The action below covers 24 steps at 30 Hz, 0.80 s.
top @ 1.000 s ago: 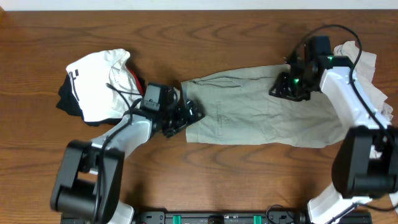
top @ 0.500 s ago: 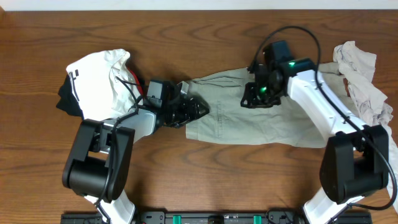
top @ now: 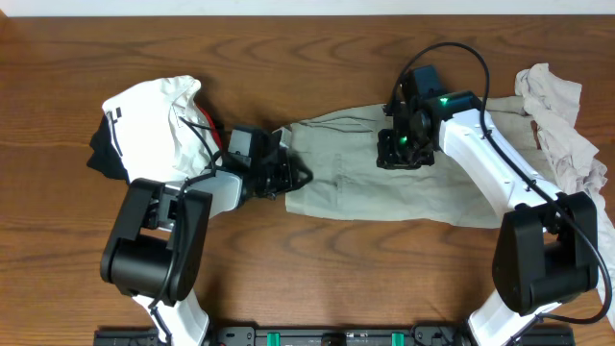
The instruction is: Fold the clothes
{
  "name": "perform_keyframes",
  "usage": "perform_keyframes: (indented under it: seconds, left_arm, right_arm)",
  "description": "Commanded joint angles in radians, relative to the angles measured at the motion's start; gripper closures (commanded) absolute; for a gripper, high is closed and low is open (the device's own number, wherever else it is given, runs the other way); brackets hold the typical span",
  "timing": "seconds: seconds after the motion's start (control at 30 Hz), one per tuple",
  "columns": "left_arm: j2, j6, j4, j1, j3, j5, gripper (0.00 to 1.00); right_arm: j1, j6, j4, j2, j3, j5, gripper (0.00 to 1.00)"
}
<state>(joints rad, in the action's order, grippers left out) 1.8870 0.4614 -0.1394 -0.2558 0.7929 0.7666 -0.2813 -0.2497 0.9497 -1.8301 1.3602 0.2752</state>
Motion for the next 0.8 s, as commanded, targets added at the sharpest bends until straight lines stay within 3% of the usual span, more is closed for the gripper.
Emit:
perform_keyframes:
  seconds: [0.0, 0.13, 0.4, 0.6, 0.77]
  left_arm:
    - [0.008, -0.024, 0.103, 0.041, -0.045, -0.059, 0.94]
    - [-0.137, -0.116, 0.276, 0.099, -0.033, -0.077, 0.94]
    - [-0.444, -0.319, 0.765, 0.178, 0.154, -0.295, 0.94]
    - [-0.473, -0.446, 1.106, 0.179, 0.460, -0.495, 0.94]
    - [-0.465, -0.470, 1.233, 0.179, 0.649, -0.548, 0.94]
  right_arm:
    - [0.019, -0.015, 0.013, 0.000, 0.000, -0.046, 0.78]
    - [0.060, -0.016, 0.031, 0.015, 0.000, -0.093, 0.78]
    - [0.187, -0.050, 0.042, 0.031, 0.000, -0.091, 0.78]
    - [0.243, -0.048, 0.077, 0.031, 0.000, -0.092, 0.78]
    - [0.262, -0.041, 0.076, 0.031, 0.000, -0.093, 0.78]
